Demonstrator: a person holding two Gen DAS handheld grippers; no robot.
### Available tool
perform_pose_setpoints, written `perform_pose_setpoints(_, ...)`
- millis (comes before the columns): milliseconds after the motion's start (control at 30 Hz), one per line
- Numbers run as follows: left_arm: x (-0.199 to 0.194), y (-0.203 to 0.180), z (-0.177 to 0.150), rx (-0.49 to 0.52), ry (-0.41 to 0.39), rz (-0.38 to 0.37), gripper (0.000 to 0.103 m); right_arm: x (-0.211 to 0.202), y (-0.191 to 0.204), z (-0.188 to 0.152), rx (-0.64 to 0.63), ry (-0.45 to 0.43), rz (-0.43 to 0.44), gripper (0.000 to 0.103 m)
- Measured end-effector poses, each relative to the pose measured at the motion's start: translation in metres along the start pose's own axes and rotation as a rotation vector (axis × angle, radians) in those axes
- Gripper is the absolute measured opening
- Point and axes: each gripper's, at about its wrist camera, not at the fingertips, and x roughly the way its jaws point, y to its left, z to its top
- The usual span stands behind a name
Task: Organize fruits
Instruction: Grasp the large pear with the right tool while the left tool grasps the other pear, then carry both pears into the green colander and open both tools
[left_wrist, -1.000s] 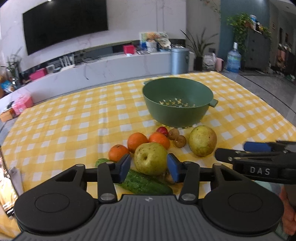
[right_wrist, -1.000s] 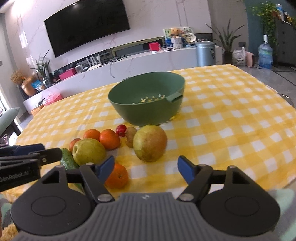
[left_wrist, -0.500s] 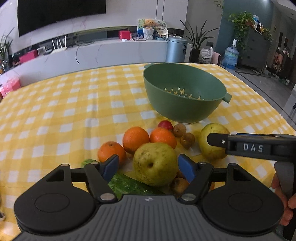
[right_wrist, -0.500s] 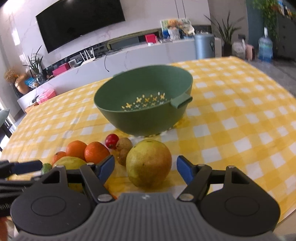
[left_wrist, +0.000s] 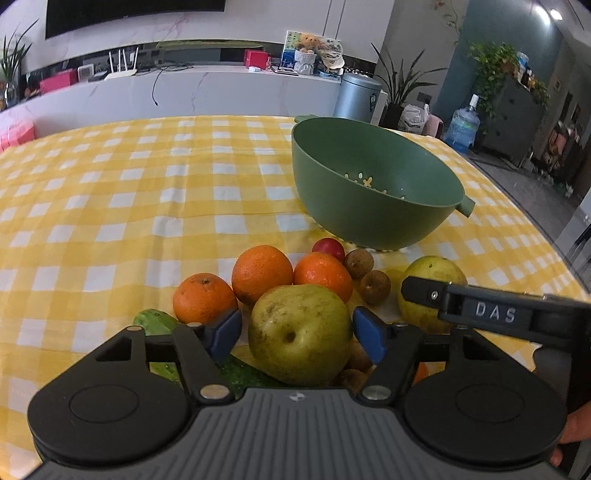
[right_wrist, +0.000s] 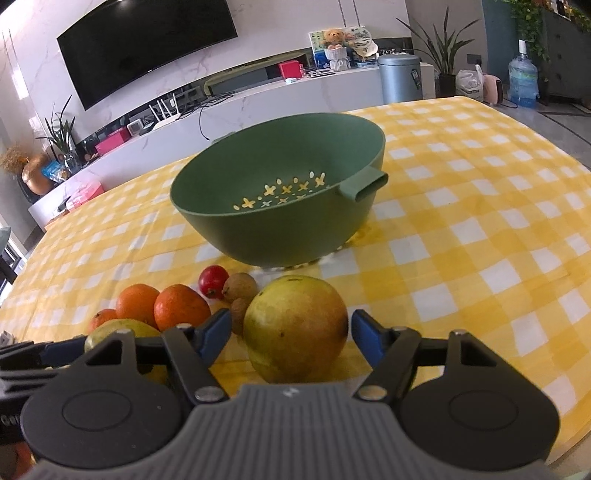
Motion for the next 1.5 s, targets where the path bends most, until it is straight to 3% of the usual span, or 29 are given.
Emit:
perform_pose_setpoints(167,0.005,-0.002,0.0,-0.002,0.005,-0.005,0.074,0.004,-0.001,0.0,-0.003,0.012,-0.009,0.063)
perform_pose_setpoints(633,0.005,-0.003,-0.002,-0.002,-0.003,0.013,0.072,0.007,0.0,-0.001,-0.016,0.016,-0.018,0.061)
perform_pose_setpoints(767,0.001,-0.007,-0.002,0.026,-0.025,0.056,0.072,0.002,0.001,-0.001,-0.019,-0.004,-0.019,0.061)
perform_pose_setpoints(1000,-0.017,-0.011,0.005,0.006,-0.063,0.044,0.072,-0.011,0.002,-0.002,-0.036,-0.042,0.005,0.061)
perform_pose_setpoints(1300,-0.045,-0.021,0.041,0.0,-0.062,0.008,0.072,-0.036,0.002,0.007,-0.075,-0.078,0.057,0.061)
perform_pose_setpoints(1500,-0.049,-0.033,0.077,0.037,-0.091,0.012,0.072,-0.05,0.002,0.034,-0.151,-0.099,0.084,0.061)
